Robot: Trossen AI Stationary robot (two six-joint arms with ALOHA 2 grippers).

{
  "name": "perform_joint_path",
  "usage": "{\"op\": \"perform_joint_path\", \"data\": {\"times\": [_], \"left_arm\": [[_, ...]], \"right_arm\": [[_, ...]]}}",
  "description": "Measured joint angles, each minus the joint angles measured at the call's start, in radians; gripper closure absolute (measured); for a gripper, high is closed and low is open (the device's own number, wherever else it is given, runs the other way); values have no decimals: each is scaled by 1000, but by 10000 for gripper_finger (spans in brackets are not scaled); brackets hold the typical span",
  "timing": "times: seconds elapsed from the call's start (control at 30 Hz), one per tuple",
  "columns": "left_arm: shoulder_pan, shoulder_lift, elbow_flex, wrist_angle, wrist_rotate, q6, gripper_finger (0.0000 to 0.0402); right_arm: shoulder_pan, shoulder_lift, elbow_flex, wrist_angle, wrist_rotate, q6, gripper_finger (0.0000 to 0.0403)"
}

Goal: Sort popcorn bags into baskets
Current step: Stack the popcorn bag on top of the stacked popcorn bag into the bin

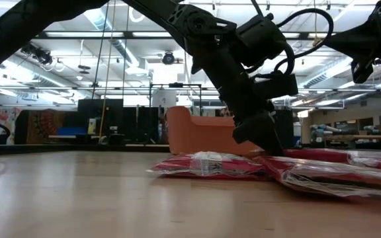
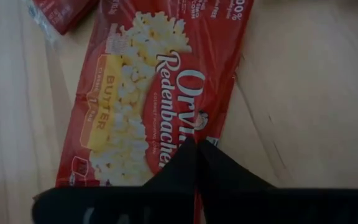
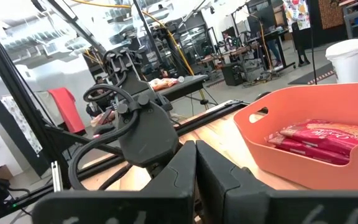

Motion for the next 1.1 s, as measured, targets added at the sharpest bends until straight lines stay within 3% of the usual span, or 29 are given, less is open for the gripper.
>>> {"op": "perform_joint_path", "data": {"times": [0.27,0.63,0.77,1.1], "left_arm": [[0,-25,124,-135,-57,-47,398],[18,-37,424,-525,-356,9,400],[42,-37,464,-616,-458,5,400],[97,-37,493,-631,-526,6,401]], "right_arm": [[0,0,0,-1,0,0,386],[0,0,0,0,0,0,386],[0,0,0,0,0,0,386],[0,0,0,0,0,0,386]]}}
